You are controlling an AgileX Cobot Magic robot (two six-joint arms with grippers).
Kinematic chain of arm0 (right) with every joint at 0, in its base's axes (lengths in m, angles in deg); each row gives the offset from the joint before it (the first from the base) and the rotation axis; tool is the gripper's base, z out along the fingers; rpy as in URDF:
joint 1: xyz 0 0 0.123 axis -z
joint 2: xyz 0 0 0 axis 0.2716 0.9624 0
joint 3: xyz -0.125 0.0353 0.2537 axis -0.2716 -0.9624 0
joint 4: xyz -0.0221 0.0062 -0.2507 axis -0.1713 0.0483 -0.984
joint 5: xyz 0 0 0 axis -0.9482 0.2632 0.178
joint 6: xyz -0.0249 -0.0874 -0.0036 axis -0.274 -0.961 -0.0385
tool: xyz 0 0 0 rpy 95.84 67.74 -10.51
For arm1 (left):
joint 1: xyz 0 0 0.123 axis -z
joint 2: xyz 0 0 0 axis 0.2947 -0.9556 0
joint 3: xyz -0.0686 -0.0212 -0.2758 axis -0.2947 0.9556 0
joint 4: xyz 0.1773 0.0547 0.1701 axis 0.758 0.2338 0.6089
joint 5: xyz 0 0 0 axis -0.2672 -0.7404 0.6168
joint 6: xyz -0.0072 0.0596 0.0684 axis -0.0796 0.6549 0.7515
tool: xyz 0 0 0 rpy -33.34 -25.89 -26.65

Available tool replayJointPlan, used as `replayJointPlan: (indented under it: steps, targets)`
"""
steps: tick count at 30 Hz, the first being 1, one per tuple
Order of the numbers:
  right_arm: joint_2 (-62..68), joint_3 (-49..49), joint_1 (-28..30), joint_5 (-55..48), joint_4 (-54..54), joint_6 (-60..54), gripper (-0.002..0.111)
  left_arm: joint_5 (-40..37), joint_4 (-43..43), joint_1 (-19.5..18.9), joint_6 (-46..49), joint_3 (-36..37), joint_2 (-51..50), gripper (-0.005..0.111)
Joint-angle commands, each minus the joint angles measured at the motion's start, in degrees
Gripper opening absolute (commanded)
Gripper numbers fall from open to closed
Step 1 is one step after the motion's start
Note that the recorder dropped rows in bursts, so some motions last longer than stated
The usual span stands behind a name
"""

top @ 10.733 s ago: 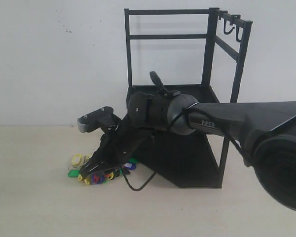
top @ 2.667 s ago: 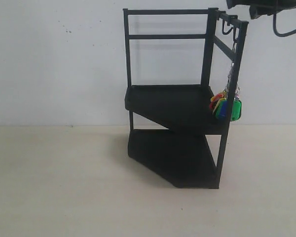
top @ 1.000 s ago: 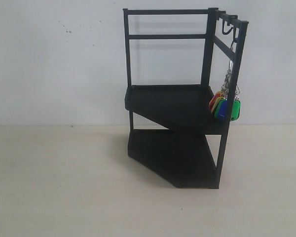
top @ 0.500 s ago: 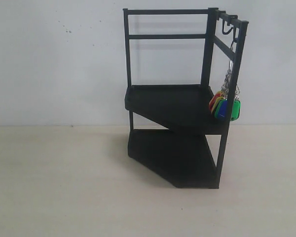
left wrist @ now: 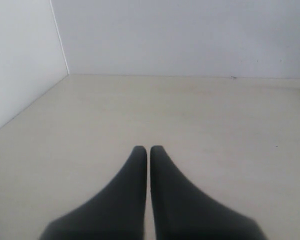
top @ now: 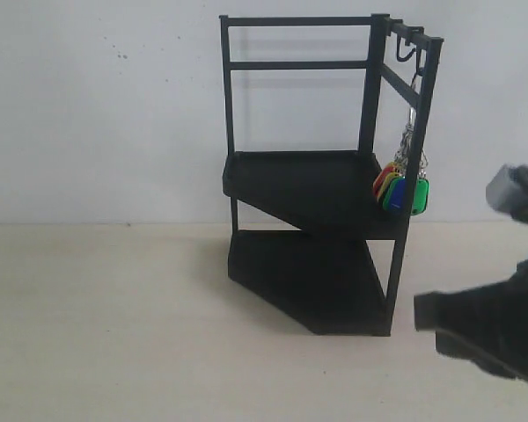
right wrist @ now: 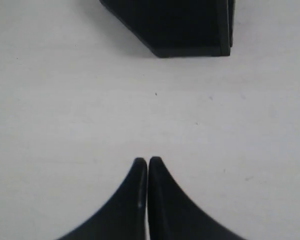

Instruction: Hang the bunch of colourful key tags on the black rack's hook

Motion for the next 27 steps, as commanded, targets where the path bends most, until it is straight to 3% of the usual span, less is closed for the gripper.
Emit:
replayJointPlan:
  steps: [1,13,20,27]
  targets:
    - [-2.68,-7.33,-0.16,6.97,-0.30,-0.64,0.000,0.18,0.01,0.07,-0.32,-0.14,-0.20,0.004]
    - [-32.41,-25.18,0.69,20.29,-0.30,-15.55,0.000,0.18,0.01,0.07,-0.32,-0.14,-0.20,0.004]
    - [-51.12,-31.79,11.17,24.27,-0.28,-16.94,0.000,0.18,0.01,0.07,-0.32,-0.14,-0.20,0.004]
    - [-59.07,-34.09,20.97,26.47,-0.28,-16.05,0.000,0.18,0.01,0.07,-0.32,-0.14,-0.20,0.004]
